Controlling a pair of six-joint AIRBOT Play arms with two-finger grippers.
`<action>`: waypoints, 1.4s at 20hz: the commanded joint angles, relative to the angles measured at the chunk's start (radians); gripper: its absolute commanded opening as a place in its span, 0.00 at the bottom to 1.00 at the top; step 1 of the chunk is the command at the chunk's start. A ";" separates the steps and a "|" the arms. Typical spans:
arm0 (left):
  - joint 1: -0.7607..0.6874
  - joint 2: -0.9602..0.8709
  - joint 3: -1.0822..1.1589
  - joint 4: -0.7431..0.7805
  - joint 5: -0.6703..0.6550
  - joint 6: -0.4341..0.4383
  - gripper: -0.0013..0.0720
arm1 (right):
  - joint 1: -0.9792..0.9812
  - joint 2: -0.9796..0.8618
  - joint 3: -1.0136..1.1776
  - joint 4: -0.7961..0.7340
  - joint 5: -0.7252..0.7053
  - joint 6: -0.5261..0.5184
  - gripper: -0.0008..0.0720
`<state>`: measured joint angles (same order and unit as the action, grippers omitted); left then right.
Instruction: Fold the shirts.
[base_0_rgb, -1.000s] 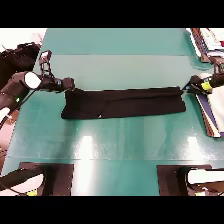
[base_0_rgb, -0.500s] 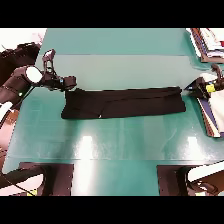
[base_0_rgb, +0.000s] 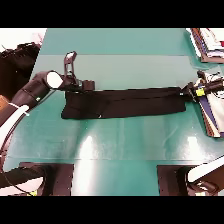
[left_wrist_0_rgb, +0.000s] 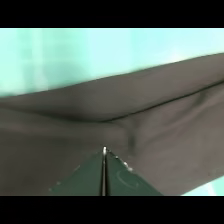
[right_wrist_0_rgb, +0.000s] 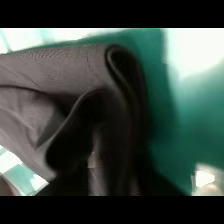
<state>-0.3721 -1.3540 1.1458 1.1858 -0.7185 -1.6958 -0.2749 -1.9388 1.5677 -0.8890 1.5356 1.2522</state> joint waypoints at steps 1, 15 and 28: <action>-0.068 -0.075 0.029 -0.069 0.047 0.002 0.05 | 0.045 -0.006 0.000 0.001 0.030 -0.069 0.07; -0.239 -0.528 0.457 -0.121 -0.022 0.047 0.05 | 0.286 0.401 0.217 0.217 -0.017 0.014 0.04; 0.078 -0.264 0.472 0.055 -0.214 0.055 0.05 | 0.752 0.381 0.264 0.317 -0.323 0.022 0.04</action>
<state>-0.4118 -1.7325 1.6142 1.1545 -0.8585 -1.6432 0.3531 -1.5421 1.8297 -0.6006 1.3388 1.2732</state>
